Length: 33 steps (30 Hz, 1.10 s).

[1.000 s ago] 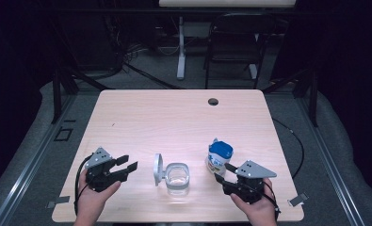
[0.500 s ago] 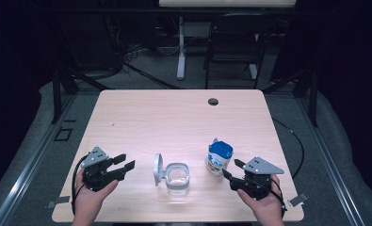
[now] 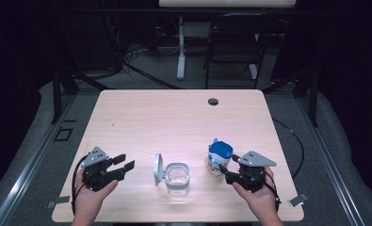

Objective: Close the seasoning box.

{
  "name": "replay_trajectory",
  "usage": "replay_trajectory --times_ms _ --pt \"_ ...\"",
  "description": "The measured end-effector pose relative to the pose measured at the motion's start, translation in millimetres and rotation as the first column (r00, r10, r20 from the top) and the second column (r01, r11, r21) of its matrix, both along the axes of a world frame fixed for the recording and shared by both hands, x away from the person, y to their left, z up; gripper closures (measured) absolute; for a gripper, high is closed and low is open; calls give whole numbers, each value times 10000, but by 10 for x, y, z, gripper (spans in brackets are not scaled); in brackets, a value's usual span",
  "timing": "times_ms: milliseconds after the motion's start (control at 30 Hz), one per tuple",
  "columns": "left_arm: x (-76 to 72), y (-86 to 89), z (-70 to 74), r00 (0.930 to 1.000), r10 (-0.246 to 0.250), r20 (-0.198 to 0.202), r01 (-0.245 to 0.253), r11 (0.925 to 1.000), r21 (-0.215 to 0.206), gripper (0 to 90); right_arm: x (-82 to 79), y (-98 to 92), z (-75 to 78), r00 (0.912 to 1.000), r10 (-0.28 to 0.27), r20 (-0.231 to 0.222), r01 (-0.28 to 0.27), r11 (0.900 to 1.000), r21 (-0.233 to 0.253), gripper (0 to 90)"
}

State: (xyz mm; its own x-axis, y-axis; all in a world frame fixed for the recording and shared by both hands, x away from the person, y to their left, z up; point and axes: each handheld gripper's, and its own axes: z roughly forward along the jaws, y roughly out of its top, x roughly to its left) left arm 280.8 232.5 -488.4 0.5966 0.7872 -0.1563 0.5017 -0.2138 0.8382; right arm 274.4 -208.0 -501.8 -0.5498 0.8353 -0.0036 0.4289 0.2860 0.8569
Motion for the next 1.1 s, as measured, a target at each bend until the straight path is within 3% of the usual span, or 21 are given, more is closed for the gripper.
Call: replay_trajectory --times_ms 833,1100 --pt "6 12 -10 10000 56 6 -56 10000 -67 521 159 154 -201 9998 -77 -159 71 9993 -357 356" --pt "8 20 -11 10000 45 -39 -45 10000 -15 521 186 199 -316 9997 -218 -103 216 9995 -239 334"
